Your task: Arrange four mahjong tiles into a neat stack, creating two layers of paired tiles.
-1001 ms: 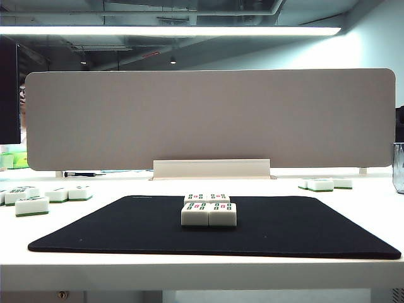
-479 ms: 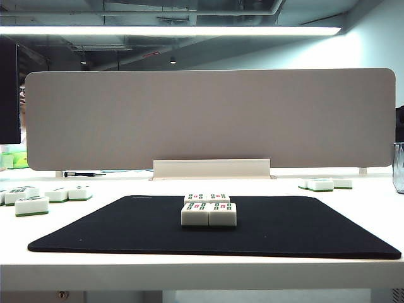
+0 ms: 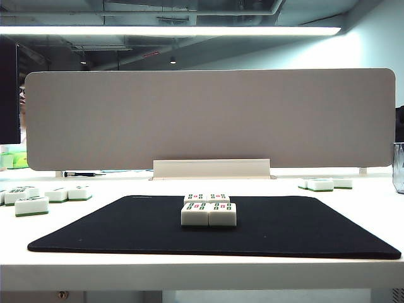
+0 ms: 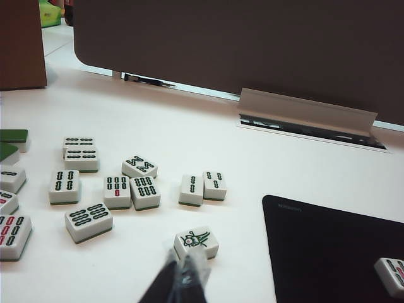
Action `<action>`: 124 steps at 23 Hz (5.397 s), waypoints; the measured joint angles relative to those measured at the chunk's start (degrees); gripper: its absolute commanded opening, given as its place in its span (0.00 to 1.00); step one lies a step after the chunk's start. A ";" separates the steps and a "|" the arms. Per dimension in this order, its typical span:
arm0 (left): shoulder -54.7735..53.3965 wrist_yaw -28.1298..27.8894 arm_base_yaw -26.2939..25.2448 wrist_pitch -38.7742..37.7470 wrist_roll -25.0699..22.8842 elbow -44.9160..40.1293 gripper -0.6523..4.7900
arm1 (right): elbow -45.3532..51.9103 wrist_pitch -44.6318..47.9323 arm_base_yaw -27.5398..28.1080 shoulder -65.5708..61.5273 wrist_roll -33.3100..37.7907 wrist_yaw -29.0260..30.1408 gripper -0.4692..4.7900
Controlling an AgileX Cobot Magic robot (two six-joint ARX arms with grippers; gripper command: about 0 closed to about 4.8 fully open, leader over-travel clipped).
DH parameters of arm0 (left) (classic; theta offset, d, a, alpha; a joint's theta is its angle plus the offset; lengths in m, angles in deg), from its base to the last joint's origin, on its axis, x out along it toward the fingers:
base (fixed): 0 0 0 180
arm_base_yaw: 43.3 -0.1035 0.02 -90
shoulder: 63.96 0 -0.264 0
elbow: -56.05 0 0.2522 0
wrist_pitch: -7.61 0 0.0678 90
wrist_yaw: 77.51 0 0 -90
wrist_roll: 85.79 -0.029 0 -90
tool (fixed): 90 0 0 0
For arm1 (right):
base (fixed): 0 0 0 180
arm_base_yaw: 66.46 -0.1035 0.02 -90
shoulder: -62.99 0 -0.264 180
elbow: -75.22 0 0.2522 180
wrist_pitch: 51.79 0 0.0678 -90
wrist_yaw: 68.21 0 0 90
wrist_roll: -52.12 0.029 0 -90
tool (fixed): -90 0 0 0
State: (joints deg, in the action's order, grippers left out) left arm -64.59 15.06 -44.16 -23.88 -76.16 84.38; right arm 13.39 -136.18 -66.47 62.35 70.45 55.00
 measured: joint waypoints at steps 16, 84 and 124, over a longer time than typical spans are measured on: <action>-19.63 7.82 0.00 -6.34 0.15 17.18 0.11 | 0.00 0.00 0.02 0.00 -0.15 -0.04 0.09; -110.20 8.85 35.43 -48.41 17.00 87.47 0.74 | 0.02 -0.83 0.07 0.00 -0.33 2.97 0.09; -122.66 -2.38 43.67 -43.89 26.21 87.60 0.56 | 0.02 -0.79 0.07 0.00 -2.34 2.78 0.09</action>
State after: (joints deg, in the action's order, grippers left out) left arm -187.25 12.68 -0.49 -67.77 -49.95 171.98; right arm 13.41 -136.97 -66.40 62.35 68.11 57.77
